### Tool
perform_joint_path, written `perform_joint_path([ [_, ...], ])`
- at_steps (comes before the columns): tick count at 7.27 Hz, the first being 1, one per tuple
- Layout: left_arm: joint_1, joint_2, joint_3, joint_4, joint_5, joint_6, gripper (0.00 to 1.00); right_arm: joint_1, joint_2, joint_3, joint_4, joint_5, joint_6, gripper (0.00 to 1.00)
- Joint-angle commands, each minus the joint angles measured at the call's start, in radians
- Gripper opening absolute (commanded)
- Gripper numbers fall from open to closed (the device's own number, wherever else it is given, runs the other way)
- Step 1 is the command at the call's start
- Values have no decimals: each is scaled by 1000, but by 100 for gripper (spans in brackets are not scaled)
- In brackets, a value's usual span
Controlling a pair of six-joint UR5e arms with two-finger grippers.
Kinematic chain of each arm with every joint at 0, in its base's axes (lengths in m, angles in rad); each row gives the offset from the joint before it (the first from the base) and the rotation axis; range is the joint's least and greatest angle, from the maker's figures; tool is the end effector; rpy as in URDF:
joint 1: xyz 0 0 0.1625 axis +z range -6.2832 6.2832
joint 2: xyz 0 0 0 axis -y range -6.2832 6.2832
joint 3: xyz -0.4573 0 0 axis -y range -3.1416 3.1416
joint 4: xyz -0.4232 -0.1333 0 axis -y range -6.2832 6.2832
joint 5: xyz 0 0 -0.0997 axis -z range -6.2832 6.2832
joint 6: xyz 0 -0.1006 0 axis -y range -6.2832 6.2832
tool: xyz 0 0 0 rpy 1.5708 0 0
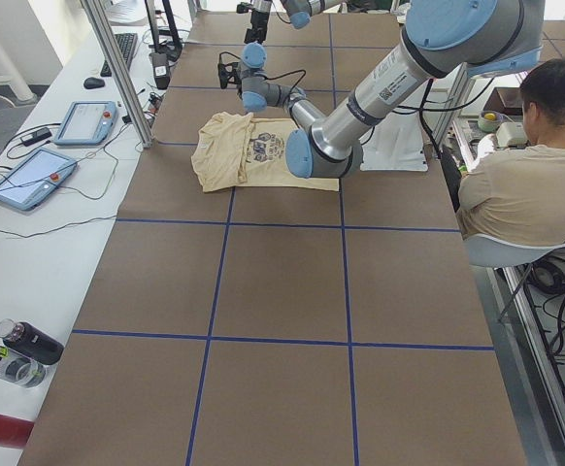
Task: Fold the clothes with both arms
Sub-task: 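Lay the sleeve on the shirt and open the left gripper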
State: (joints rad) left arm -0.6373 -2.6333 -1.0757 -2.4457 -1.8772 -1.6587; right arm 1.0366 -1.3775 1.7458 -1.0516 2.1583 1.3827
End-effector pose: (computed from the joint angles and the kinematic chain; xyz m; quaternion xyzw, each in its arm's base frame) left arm 0.6334 -0.5970 0.0710 0.0667 0.6591 -0.1691 0.7297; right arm -0.2441 -0.5650 0.4345 0.0222 -0.4866 0.2426 0.8390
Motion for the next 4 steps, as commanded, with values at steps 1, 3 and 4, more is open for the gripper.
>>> perform_joint_path([
  [1, -2, 1, -12, -4, -2, -3, 77, -30, 14, 7, 2, -6, 40, 99],
  [3, -7, 120, -150, -1, -10, 10, 77, -247, 107, 38, 2, -221, 343, 100],
  [4, -15, 238, -273, 7, -63, 28, 77, -356, 107, 75, -1, -312, 401, 100],
])
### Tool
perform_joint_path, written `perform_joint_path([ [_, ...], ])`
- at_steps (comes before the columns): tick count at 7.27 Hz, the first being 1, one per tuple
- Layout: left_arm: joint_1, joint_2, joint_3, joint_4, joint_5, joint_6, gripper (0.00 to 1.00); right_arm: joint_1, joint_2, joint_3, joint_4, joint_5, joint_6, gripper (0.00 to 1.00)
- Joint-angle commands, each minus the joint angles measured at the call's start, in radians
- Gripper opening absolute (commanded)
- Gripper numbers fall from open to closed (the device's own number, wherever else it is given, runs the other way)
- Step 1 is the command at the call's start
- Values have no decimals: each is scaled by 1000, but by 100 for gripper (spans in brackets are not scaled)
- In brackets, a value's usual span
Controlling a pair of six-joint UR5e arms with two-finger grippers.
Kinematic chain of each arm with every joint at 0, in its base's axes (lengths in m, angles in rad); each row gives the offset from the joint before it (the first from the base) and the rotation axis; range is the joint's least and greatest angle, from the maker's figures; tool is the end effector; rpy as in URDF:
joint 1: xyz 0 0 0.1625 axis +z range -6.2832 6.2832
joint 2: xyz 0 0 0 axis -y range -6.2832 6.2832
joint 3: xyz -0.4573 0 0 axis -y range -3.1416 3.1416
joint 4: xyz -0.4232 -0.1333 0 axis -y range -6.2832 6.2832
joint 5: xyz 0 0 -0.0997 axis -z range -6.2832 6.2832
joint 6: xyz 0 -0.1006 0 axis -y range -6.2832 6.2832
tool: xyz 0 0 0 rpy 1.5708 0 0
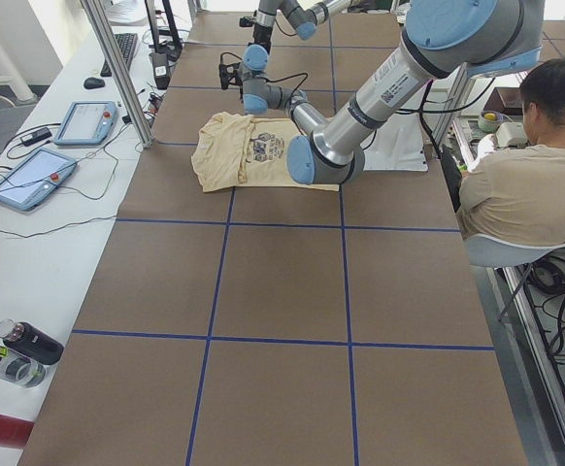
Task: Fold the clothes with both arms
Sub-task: 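Move the left gripper to the shirt side while the right reaches the hem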
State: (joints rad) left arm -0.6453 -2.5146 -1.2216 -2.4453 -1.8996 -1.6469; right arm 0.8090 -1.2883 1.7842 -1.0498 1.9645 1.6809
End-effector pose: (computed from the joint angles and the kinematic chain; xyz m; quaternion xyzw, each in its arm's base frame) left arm 0.5991 -0.5772 0.1042 0.0691 0.6687 -0.1558 0.7237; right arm -0.3671 -0.5221 0.3644 0.0029 -0.5071 0.2946 0.8100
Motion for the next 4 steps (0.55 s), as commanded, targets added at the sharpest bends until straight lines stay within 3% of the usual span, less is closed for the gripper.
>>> perform_joint_path([
  [1, -48, 199, -198, 8, -108, 57, 77, -207, 5, 79, -7, -166, 199, 100],
  [2, -65, 273, -257, 9, -119, 97, 77, -285, 0, 134, -63, -214, 302, 100],
  [4, -95, 484, -447, 9, -153, 194, 77, -552, -12, 289, -299, -454, 393, 99],
])
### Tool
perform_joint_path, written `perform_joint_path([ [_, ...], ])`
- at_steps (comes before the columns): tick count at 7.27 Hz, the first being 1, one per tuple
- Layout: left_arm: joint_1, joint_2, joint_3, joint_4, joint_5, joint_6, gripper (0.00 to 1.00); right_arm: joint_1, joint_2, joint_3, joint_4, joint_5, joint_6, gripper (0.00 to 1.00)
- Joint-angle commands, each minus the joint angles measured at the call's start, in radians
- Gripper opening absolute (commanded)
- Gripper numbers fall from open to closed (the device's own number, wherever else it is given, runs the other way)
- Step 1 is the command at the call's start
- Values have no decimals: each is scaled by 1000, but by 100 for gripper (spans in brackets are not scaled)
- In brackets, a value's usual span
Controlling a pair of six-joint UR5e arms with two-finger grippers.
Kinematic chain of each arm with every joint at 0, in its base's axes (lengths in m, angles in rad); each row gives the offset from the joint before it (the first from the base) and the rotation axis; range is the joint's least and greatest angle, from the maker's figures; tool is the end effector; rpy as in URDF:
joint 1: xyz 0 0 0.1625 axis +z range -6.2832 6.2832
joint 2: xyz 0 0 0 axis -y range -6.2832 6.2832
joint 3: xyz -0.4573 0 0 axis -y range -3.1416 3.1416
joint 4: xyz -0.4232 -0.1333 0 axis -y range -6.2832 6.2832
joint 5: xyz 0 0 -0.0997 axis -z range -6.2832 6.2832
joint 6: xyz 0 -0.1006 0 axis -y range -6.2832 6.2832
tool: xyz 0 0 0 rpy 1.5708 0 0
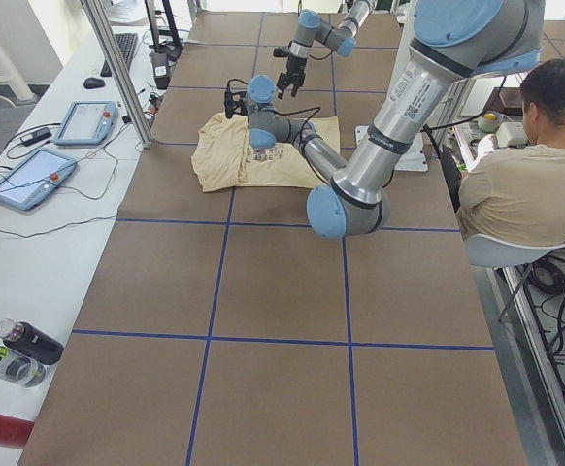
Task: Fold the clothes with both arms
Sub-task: 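Move the left gripper to the shirt side while the right reaches the hem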
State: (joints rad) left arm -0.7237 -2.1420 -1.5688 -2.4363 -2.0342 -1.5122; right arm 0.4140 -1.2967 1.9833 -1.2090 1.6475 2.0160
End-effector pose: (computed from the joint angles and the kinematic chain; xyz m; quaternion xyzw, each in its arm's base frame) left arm 0.4709 -0.5339 0.2325 0.0840 0.6575 -0.0967 0.7425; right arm -0.4876 -0.3514 0.2981 -0.0410 -0.4996 0.3429 0.7945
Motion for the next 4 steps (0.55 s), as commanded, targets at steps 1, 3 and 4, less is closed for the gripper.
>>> perform_joint_path([
  [1, -22, 163, -135, 3, -35, 61, 77, -238, -6, 123, -215, -178, 73, 99],
  [3, -39, 188, -145, 6, -37, 67, 78, -303, -24, 112, -219, -205, 170, 96],
  [4, -37, 186, -140, 6, -29, 67, 80, -305, -32, 68, -219, -202, 194, 92],
])
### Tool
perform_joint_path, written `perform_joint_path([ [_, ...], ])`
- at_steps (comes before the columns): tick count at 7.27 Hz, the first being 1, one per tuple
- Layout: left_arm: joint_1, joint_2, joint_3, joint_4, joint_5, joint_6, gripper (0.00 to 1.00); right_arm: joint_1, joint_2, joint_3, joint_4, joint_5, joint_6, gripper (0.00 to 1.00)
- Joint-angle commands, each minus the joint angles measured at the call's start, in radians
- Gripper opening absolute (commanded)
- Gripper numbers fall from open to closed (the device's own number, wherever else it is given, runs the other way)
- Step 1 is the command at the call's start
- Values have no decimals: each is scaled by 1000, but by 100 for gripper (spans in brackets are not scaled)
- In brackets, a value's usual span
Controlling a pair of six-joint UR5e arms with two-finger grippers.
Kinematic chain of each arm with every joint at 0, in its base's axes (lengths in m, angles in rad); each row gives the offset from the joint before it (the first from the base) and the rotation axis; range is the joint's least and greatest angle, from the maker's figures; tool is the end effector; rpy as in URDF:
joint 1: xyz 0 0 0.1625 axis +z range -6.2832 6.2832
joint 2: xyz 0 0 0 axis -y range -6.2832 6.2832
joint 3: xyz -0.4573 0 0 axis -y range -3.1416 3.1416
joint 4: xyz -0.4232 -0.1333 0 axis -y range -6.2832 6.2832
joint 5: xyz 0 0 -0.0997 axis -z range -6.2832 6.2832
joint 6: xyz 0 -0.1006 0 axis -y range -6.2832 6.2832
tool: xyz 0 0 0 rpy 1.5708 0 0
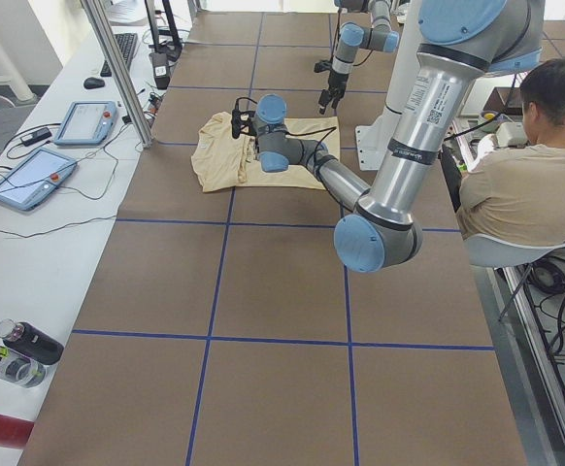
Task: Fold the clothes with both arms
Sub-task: 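Grasp the hem corner nearest the right gripper with the right gripper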
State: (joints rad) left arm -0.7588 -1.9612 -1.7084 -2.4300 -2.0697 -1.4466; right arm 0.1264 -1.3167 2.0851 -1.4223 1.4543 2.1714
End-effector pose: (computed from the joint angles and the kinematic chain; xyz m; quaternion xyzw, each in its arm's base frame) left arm 0.4092 -0.5054 0.2903 0.0931 0.6412 -0.0825 0.7572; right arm -0.5365 -0.2143 0.2926 -0.0530 -0.4417 0.3424 0.8276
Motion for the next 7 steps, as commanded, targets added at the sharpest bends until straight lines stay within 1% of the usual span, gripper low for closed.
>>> perform_joint_path([
  [1, -1, 5, -4, 0, 8, 2, 83, -18, -15, -42, -9, -2, 36, 91],
  [3, 4, 5, 7, 0, 10, 0, 84, -25, -18, -46, -10, 6, 39, 85],
  [4, 6, 4, 7, 0, 17, -1, 84, -25, -19, -51, -10, 11, 39, 80],
  [5, 7, 5, 9, 0, 19, -1, 84, -25, -18, -51, -10, 11, 39, 71],
  [7, 7, 5, 10, 0, 23, -1, 84, -25, -19, -53, -10, 11, 39, 70],
])
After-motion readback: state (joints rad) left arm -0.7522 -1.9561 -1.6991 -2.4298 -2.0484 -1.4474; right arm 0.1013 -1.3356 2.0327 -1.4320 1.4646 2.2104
